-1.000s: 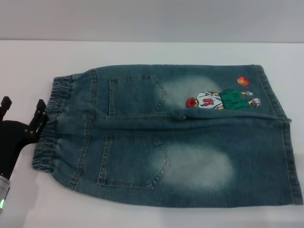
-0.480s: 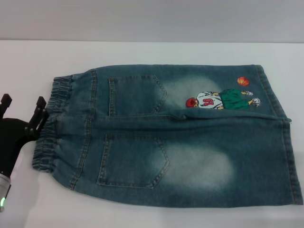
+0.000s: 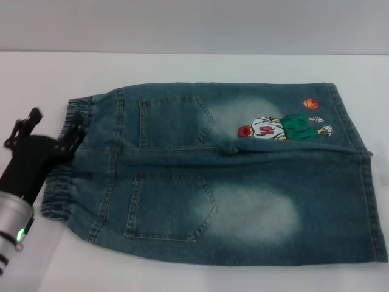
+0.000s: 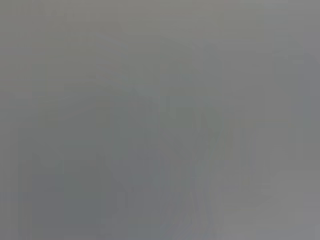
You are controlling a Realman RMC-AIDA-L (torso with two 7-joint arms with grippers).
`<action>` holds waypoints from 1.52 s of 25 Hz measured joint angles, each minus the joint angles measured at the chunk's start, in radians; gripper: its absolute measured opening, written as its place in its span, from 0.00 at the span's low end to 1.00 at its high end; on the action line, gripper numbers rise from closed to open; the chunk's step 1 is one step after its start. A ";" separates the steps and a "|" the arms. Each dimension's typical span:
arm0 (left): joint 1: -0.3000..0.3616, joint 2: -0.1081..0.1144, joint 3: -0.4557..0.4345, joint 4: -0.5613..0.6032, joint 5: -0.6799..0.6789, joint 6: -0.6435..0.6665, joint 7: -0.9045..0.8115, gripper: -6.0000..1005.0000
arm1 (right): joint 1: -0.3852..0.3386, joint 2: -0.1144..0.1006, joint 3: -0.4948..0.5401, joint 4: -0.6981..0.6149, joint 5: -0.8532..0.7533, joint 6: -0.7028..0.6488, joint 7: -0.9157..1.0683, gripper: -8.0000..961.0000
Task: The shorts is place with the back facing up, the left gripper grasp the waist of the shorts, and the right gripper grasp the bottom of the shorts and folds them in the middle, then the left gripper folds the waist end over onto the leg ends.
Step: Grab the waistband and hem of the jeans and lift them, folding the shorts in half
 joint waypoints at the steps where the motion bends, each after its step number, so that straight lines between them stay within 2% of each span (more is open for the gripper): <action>1: 0.003 0.015 -0.001 -0.041 0.011 -0.028 0.000 0.81 | -0.001 -0.024 0.004 0.045 -0.006 0.054 0.000 0.57; 2: 0.003 0.015 -0.001 -0.041 0.011 -0.028 0.000 0.81 | -0.004 -0.049 0.012 0.103 -0.009 0.112 0.000 0.57; 3: 0.021 0.044 -0.014 -0.123 0.043 -0.079 0.000 0.81 | -0.006 -0.066 0.019 0.138 -0.011 0.152 0.000 0.57; 4: 0.034 0.057 -0.029 -0.171 0.064 -0.113 0.000 0.81 | -0.011 -0.087 0.030 0.193 -0.013 0.207 0.000 0.57; 5: 0.047 0.069 -0.045 -0.215 0.085 -0.148 0.000 0.81 | -0.017 -0.108 0.046 0.244 -0.020 0.264 -0.002 0.57; 6: 0.047 0.069 -0.045 -0.215 0.085 -0.148 0.000 0.81 | -0.025 -0.129 0.065 0.299 -0.031 0.319 -0.007 0.57; 7: 0.047 0.069 -0.045 -0.215 0.085 -0.148 0.000 0.81 | -0.033 -0.143 0.085 0.348 -0.047 0.372 -0.019 0.57; 8: 0.086 0.085 -0.104 -0.333 0.148 -0.244 0.001 0.81 | -0.048 -0.155 0.116 0.411 -0.065 0.432 -0.037 0.57; 9: 0.109 0.088 -0.137 -0.389 0.182 -0.299 0.001 0.81 | -0.068 -0.164 0.157 0.481 -0.092 0.511 -0.065 0.57; 11: 0.126 0.088 -0.161 -0.427 0.202 -0.340 0.001 0.81 | -0.109 -0.166 0.253 0.597 -0.141 0.656 -0.104 0.57; 12: 0.149 0.087 -0.196 -0.484 0.231 -0.406 0.001 0.81 | -0.130 -0.159 0.311 0.658 -0.176 0.748 -0.115 0.57; 13: 0.194 0.079 -0.271 -0.615 0.281 -0.584 0.001 0.81 | -0.151 -0.148 0.369 0.723 -0.217 0.844 -0.119 0.57; 14: 0.194 0.079 -0.271 -0.615 0.281 -0.584 0.001 0.81 | -0.168 -0.137 0.420 0.782 -0.256 0.935 -0.121 0.57; 15: 0.212 0.072 -0.314 -0.694 0.300 -0.713 0.001 0.81 | -0.183 -0.122 0.460 0.839 -0.297 1.034 -0.121 0.57; 16: 0.212 0.072 -0.314 -0.694 0.300 -0.713 0.001 0.81 | -0.196 -0.106 0.509 0.894 -0.324 1.127 -0.121 0.57; 17: 0.212 0.072 -0.314 -0.694 0.300 -0.713 0.001 0.81 | -0.205 -0.088 0.550 0.941 -0.345 1.230 -0.122 0.57; 18: 0.227 0.066 -0.372 -0.816 0.316 -0.955 0.002 0.81 | -0.209 -0.067 0.596 0.976 -0.355 1.314 -0.124 0.57; 19: 0.227 0.062 -0.399 -0.870 0.318 -1.067 0.007 0.81 | -0.211 -0.043 0.646 1.010 -0.360 1.408 -0.131 0.57; 20: 0.227 0.062 -0.399 -0.870 0.318 -1.067 0.007 0.81 | -0.210 -0.016 0.697 1.036 -0.360 1.492 -0.144 0.57; 21: 0.225 0.058 -0.419 -0.901 0.319 -1.149 0.017 0.81 | -0.207 0.008 0.743 1.052 -0.360 1.565 -0.164 0.57; 22: 0.221 0.043 -0.449 -0.929 0.319 -1.238 0.043 0.81 | -0.201 0.034 0.792 1.067 -0.356 1.635 -0.189 0.57; 24: 0.220 0.018 -0.487 -0.947 0.319 -1.327 0.077 0.81 | -0.191 0.077 0.876 1.086 -0.336 1.746 -0.251 0.57; 26: 0.219 -0.014 -0.529 -0.954 0.319 -1.390 0.112 0.81 | -0.186 0.108 0.924 1.095 -0.314 1.811 -0.321 0.57; 28: 0.221 -0.048 -0.573 -0.956 0.318 -1.435 0.153 0.81 | -0.185 0.123 0.949 1.104 -0.299 1.839 -0.364 0.57; 29: 0.223 -0.056 -0.588 -0.957 0.316 -1.446 0.166 0.81 | -0.182 0.122 0.961 1.109 -0.291 1.856 -0.366 0.57; 34: 0.210 -0.058 -0.626 -0.968 0.308 -1.512 0.178 0.81 | -0.111 0.120 1.083 1.109 -0.259 2.040 -0.367 0.57; 36: 0.188 -0.058 -0.648 -0.970 0.308 -1.570 0.180 0.81 | -0.070 0.119 1.104 1.085 -0.259 2.092 -0.385 0.57; 38: 0.167 -0.059 -0.665 -0.971 0.308 -1.628 0.182 0.81 | -0.059 0.117 1.106 1.077 -0.257 2.106 -0.397 0.57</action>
